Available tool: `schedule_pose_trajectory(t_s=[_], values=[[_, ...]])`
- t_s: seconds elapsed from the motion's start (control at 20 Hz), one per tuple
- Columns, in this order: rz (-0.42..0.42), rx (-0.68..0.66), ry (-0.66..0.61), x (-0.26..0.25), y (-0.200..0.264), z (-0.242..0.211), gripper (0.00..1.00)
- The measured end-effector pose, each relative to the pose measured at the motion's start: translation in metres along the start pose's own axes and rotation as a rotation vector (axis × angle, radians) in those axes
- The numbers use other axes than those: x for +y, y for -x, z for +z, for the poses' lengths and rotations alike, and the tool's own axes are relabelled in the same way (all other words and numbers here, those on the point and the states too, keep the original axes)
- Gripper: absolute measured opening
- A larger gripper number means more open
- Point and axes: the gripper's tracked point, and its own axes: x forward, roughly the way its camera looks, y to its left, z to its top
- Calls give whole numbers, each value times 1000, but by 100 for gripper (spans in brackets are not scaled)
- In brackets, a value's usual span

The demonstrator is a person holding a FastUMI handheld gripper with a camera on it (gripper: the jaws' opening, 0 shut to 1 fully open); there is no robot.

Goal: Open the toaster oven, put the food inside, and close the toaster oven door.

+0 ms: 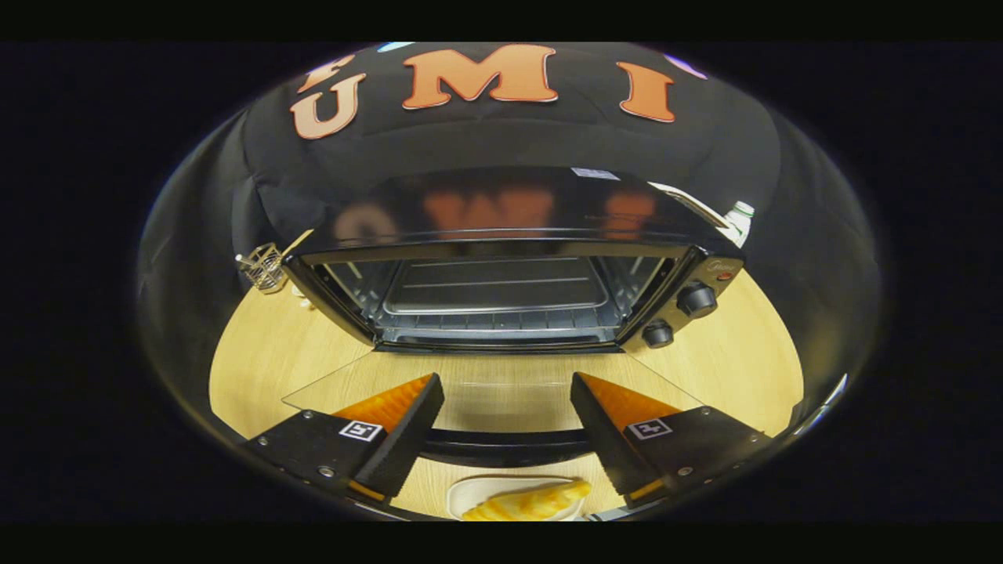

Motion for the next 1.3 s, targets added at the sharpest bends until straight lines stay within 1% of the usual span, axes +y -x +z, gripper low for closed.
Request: schedule_pose_trajectory(t_s=[0.35, 0.65, 1.0, 1.3], values=[[10, 22, 1, 1, 9, -21, 98], [5, 71, 5, 0, 2, -42, 98], [-10, 156, 3, -1, -13, -79, 97], [-18, 142, -7, -6, -20, -80, 98]])
